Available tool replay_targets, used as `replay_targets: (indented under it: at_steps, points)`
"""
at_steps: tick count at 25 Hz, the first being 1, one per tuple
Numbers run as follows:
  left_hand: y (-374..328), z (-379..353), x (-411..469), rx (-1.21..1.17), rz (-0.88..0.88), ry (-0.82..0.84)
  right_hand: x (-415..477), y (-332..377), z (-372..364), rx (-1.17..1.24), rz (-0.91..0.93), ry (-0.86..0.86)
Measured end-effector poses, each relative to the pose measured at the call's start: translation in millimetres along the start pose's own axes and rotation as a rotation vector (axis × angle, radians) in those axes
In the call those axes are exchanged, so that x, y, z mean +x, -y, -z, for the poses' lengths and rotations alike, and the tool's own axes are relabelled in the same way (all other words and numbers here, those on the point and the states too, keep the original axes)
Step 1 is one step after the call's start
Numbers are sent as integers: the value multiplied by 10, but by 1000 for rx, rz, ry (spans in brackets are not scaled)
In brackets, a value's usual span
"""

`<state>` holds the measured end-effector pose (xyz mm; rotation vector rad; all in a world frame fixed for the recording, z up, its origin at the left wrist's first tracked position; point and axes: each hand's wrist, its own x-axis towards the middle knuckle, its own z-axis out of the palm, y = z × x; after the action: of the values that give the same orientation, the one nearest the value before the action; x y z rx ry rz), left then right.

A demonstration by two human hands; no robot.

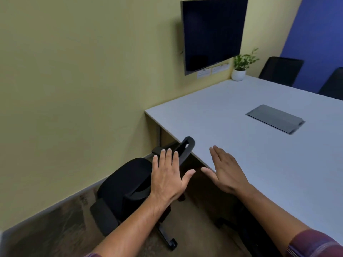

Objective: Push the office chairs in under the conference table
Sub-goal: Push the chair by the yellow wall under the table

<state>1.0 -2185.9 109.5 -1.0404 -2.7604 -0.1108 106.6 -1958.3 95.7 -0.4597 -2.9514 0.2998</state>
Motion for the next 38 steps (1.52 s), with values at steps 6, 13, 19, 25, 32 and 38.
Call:
replay_targets:
  at_steps: [6,13,19,25,32,38]
  points:
    - [432,-125,-7,-3,228,38,768,327,-101,-23,239,84]
    - [454,-346,145,1,432,119,1639,319,-323,-81,478,202]
    - [411,-547,86,3,592,299,2167,225,-494,-164,589,364]
    - [231,-592,43,125,688,211,2409,119,-684,-232,761,315]
    - [222,-521,148,112,624,251,2368,-40,-686,-172,751,232]
    - [366,-562,91,97,530,234,2104,-84,-658,-155,669,185]
